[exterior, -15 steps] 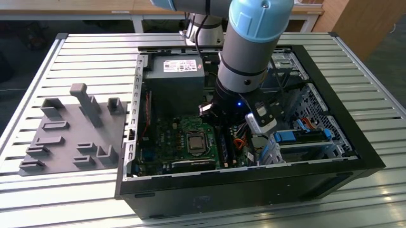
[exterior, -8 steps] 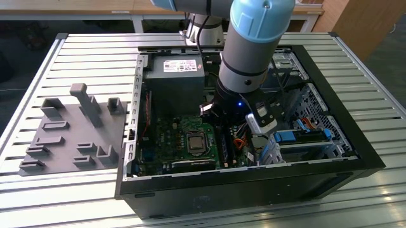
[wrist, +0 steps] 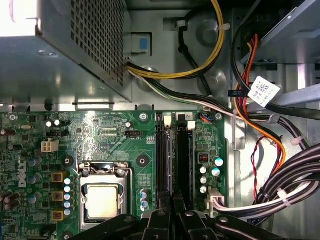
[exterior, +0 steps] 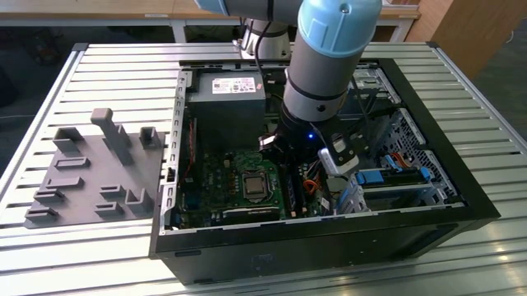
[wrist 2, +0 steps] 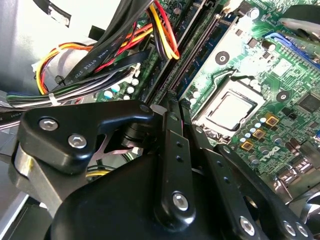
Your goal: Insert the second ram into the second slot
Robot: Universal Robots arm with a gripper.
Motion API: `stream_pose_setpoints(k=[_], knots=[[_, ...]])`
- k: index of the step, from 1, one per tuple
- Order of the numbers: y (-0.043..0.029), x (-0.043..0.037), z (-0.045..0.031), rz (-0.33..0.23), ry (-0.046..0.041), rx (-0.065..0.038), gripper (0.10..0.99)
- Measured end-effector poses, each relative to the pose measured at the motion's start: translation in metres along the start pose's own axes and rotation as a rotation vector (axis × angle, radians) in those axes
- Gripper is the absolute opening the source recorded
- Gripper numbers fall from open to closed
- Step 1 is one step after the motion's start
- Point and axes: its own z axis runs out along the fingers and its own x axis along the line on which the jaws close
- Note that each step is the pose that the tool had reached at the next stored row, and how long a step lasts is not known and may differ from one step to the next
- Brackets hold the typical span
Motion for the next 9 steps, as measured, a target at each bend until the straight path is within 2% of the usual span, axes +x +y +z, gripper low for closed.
stream_pose_setpoints(k=[9], knots=[[0.0000, 0.0008, 0.0009, -0.005, 0.0002, 0.000, 0.133]])
